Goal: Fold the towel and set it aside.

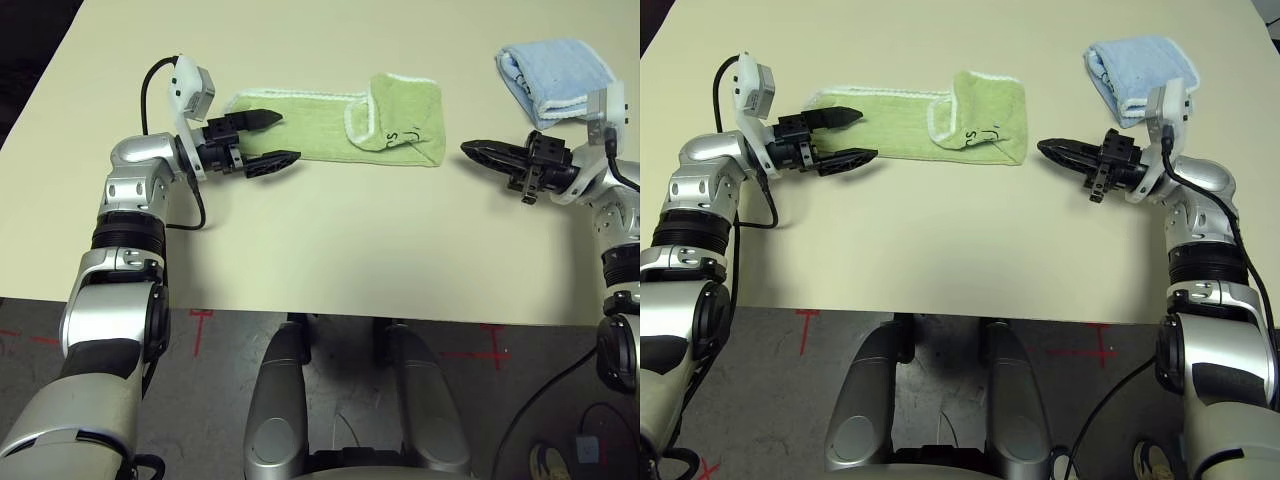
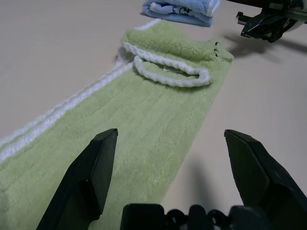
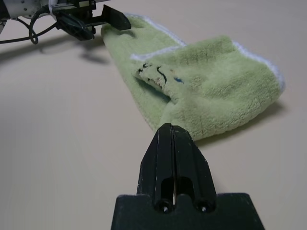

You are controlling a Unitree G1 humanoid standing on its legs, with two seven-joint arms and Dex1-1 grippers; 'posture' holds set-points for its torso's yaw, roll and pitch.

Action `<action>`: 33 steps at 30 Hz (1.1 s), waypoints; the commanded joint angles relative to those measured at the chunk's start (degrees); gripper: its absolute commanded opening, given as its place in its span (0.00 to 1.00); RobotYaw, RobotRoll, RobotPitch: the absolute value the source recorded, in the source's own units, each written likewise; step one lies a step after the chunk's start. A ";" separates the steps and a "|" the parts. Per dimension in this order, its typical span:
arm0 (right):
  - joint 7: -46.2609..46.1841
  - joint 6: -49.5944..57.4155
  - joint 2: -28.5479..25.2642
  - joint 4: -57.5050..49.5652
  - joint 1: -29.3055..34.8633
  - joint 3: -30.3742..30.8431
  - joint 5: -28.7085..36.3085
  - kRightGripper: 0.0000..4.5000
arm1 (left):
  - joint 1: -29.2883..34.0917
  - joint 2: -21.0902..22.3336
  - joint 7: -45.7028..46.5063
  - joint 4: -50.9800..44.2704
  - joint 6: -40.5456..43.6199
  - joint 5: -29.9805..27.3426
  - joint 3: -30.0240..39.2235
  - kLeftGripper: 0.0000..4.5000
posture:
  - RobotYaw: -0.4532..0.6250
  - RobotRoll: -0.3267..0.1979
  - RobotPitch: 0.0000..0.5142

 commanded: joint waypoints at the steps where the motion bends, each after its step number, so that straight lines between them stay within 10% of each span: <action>1: 2.20 -1.56 -1.61 0.91 0.91 -0.21 0.46 0.01 | 0.52 1.33 -0.55 1.07 0.47 1.03 -0.28 1.00 | 0.45 0.62 0.59; 10: 4.13 0.05 -2.33 -5.85 4.71 0.28 2.17 0.01 | -0.89 5.87 0.11 2.67 2.77 2.78 -0.36 1.00 | 0.47 0.62 0.55; 23: 3.81 -1.58 -0.78 -8.36 7.01 2.53 1.59 0.99 | -7.91 12.86 8.22 8.14 28.35 4.31 0.17 1.00 | 0.51 0.62 0.51; 33: 3.26 -1.39 -0.45 -9.35 6.87 3.28 1.54 0.99 | -10.55 13.46 10.02 12.32 45.24 4.25 0.22 1.00 | 0.51 0.62 0.50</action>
